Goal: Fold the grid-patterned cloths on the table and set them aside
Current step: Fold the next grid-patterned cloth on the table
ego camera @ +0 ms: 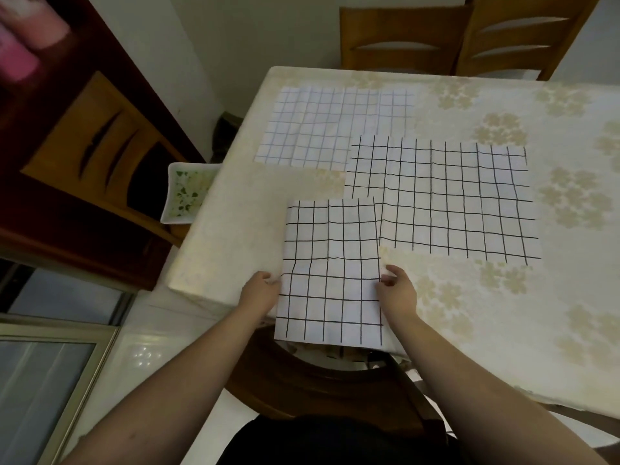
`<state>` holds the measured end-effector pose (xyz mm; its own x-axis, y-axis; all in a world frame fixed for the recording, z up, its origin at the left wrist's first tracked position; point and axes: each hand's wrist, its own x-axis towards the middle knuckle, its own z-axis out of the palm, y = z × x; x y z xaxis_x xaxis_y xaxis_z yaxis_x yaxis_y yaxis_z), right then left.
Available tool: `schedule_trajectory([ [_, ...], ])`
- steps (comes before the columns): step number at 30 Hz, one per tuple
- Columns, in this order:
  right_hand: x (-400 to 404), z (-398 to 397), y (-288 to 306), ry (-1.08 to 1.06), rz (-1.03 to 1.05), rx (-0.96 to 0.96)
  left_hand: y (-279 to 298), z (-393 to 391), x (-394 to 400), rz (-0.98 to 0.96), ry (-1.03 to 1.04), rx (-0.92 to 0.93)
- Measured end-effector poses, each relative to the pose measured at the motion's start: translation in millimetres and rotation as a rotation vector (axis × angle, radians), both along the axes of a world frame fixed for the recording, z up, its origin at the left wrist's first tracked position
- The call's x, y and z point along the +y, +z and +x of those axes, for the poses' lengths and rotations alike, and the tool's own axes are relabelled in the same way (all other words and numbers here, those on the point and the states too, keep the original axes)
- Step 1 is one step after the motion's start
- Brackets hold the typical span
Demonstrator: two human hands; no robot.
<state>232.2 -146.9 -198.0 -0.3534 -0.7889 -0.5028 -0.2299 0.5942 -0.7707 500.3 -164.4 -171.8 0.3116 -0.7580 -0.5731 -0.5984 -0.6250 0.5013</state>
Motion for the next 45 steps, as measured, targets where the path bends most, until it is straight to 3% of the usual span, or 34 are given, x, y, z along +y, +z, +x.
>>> schedule_trajectory([
  [4, 5.9, 5.5, 1.3, 0.078, -0.094, 0.078, -10.3, 3.2, -7.9, 0.027, 0.112, 0.030],
  [9, 18.4, 22.2, -10.3, 0.521, -0.337, 0.501, -14.2, -3.3, -21.3, 0.068, 0.117, 0.022],
  [16, 22.6, 50.2, -11.8, 0.972, -0.250, 0.631, -18.3, -14.9, -21.0, 0.043, 0.076, 0.105],
  [30, 15.3, 80.6, -8.8, 1.048, -0.163, 0.617, -29.1, 34.8, -23.2, -0.005, 0.161, 0.353],
  [36, 12.3, 108.0, -5.9, 1.077, -0.118, 0.599, -29.4, 58.9, -27.0, 0.175, 0.242, 0.517],
  [45, 13.4, 126.1, -3.8, 1.054, -0.102, 0.549, -41.3, 82.4, -44.5, 0.030, 0.155, 0.491],
])
